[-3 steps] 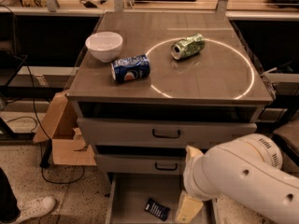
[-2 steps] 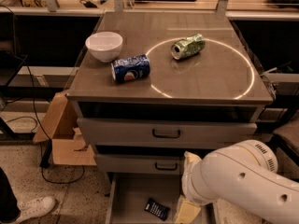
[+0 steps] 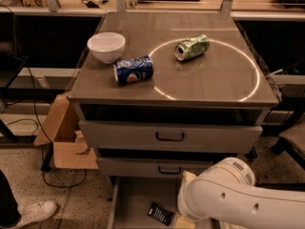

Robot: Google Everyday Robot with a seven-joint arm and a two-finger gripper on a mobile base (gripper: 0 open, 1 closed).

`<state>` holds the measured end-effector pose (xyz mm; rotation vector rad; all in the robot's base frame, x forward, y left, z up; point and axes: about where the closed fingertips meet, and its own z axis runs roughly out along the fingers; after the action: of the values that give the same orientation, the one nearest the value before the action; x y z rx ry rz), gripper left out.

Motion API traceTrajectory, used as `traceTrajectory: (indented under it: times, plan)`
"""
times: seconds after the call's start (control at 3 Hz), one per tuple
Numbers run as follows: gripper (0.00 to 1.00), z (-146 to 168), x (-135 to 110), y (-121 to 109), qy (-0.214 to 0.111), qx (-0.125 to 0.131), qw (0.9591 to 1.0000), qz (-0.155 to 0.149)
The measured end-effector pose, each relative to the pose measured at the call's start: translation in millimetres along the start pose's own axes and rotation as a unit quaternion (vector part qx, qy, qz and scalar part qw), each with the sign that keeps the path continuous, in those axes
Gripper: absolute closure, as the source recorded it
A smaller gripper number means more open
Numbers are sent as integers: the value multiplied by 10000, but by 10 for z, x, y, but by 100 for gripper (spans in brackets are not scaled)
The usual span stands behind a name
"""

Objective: Pick rxbar blueberry from bottom drawer and place on counter

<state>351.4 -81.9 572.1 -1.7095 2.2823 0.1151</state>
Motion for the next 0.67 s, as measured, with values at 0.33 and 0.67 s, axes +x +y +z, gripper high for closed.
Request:
traceTrajectory:
  times: [0.33,0.67]
  plan:
    - [0,-1,0,0,0,0,10000,-3]
    - [0,69,10,21,-22,44,9999,135]
